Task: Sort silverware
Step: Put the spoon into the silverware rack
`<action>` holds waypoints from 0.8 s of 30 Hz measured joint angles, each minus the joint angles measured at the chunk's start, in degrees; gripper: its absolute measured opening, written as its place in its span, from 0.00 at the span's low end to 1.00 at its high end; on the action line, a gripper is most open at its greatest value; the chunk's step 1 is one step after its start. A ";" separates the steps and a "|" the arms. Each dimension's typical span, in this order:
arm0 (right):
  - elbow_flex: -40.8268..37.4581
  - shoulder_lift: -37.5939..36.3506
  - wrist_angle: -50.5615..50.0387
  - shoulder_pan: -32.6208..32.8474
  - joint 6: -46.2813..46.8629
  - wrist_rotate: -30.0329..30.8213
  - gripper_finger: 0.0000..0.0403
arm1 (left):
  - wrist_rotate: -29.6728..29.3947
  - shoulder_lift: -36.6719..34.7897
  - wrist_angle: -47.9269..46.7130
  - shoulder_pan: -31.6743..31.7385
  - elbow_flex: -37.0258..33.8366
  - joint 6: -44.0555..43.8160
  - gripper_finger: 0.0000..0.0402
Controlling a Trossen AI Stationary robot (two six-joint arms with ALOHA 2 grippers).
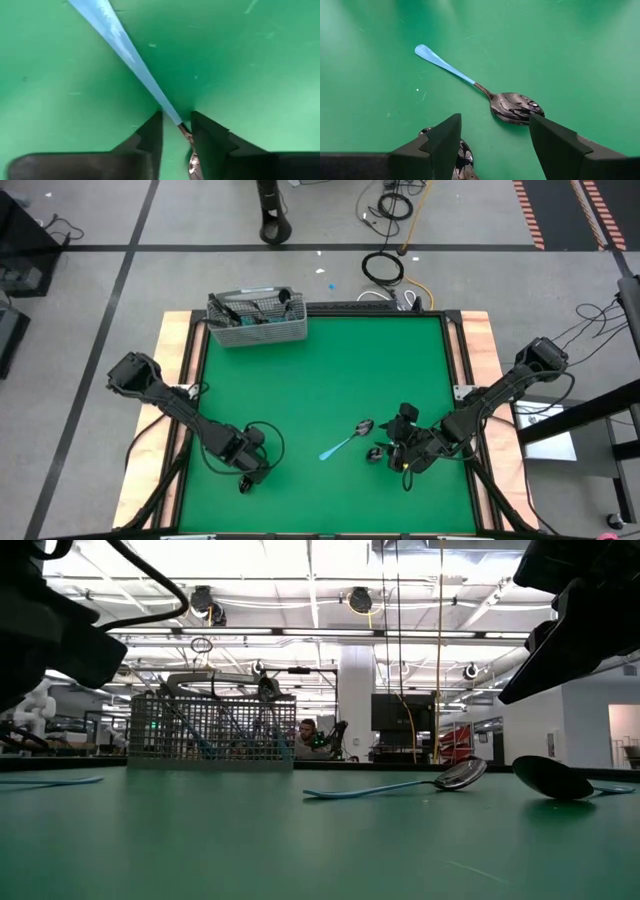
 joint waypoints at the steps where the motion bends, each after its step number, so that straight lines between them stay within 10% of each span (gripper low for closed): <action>1: 0.00 0.00 0.00 0.00 0.00 0.02 0.56 | 0.00 -0.10 -0.37 0.00 -0.01 0.09 0.22; 6: 0.00 0.00 0.02 0.00 0.00 0.11 0.56 | 0.13 -0.08 -2.50 0.07 0.89 3.06 0.03; 24: 0.00 0.00 0.24 -0.02 0.01 0.13 0.56 | -12.41 0.14 -39.24 11.70 25.95 31.83 0.01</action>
